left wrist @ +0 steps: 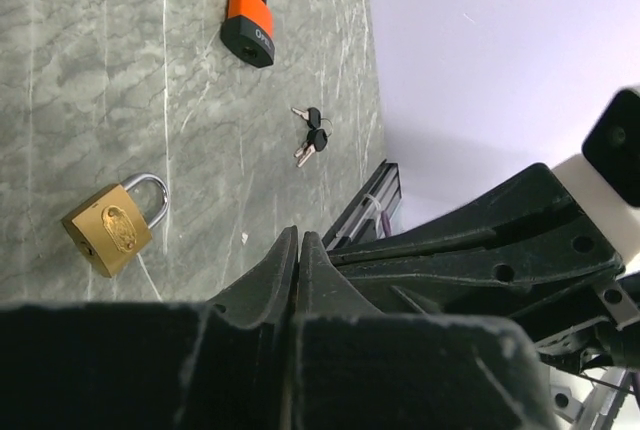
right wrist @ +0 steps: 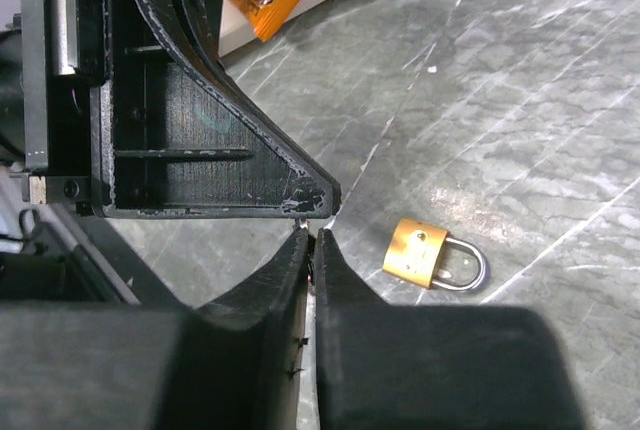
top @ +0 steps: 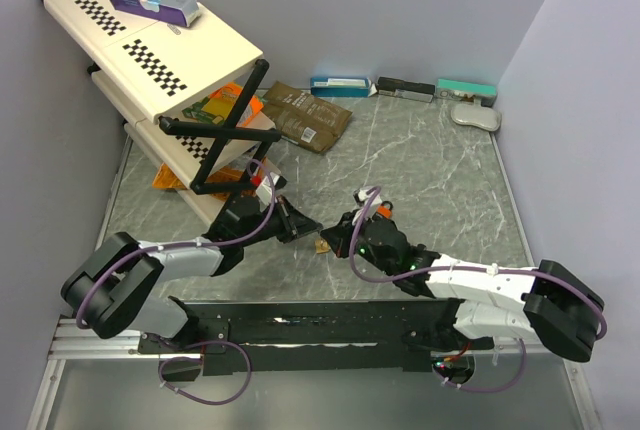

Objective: Unlock with the key

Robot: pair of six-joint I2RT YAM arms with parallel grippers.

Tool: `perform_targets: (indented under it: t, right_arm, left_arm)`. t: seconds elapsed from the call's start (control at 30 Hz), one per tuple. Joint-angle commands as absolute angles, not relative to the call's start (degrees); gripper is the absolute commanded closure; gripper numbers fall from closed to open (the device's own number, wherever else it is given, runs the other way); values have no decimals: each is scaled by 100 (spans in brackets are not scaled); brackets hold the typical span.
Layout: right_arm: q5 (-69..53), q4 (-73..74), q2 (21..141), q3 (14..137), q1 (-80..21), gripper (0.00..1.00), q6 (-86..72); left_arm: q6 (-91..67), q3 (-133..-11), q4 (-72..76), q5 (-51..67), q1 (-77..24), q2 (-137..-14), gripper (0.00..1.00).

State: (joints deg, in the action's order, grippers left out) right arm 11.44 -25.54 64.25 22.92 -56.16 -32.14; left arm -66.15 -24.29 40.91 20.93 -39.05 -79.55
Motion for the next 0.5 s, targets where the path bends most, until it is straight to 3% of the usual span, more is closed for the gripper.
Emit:
perform_targets:
  t: [0.0,0.03,0.1,0.13,0.23,0.47]
  right_arm:
    - [118,-2742,6416,2320,-5265,81,-3243]
    - [19,-2820,6390,2286,-5108,67,-3208]
    - [-568,-2891,6285,2189,-4984,54,-3191]
    - [-728,-2996,6232,2154,-4931,42,-3164]
    - [-1508,-3146,6091,2057,-4668,30,-3129]
    - [-2793,-3953,6056,1802,-4184,28,-3322]
  left_arm:
    - [-6233,-2672,4036,2013,-3964,-7770,99]
    - [-6075,-2681,3930,1952,-3964,-7726,99]
    - [-5933,-2689,3780,1846,-3955,-7559,99]
    - [-5820,-2681,3745,1820,-3955,-7506,99]
    - [-5565,-2672,3613,1723,-3955,-7278,99]
    - [-5089,-2716,3823,2574,-3937,-7128,99]
